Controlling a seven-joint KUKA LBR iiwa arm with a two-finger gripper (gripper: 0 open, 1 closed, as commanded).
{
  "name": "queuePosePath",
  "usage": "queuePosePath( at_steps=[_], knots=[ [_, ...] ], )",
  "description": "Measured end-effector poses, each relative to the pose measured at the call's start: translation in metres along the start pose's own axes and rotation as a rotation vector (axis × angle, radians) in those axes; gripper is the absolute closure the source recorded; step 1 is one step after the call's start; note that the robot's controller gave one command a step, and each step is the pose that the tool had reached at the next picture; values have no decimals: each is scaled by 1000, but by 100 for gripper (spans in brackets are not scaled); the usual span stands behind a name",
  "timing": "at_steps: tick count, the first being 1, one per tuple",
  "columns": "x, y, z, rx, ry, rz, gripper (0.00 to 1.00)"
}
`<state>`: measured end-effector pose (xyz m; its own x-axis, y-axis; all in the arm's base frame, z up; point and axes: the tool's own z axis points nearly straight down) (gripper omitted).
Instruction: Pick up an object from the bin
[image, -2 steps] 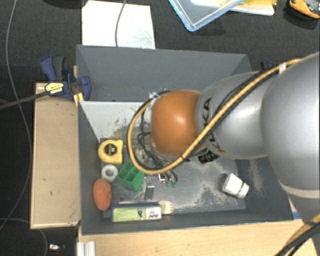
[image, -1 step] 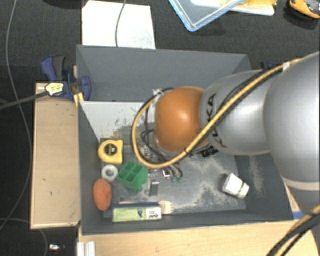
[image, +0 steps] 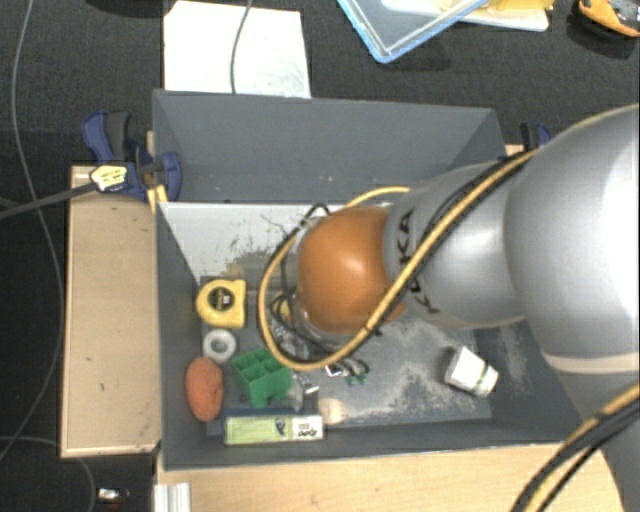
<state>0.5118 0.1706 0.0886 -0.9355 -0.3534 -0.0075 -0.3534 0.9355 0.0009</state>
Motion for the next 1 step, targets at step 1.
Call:
queuePosePath(
  at_steps=[1],
  knots=[
    [-27, -13, 13, -1, -4, 221, 0]
  ],
)
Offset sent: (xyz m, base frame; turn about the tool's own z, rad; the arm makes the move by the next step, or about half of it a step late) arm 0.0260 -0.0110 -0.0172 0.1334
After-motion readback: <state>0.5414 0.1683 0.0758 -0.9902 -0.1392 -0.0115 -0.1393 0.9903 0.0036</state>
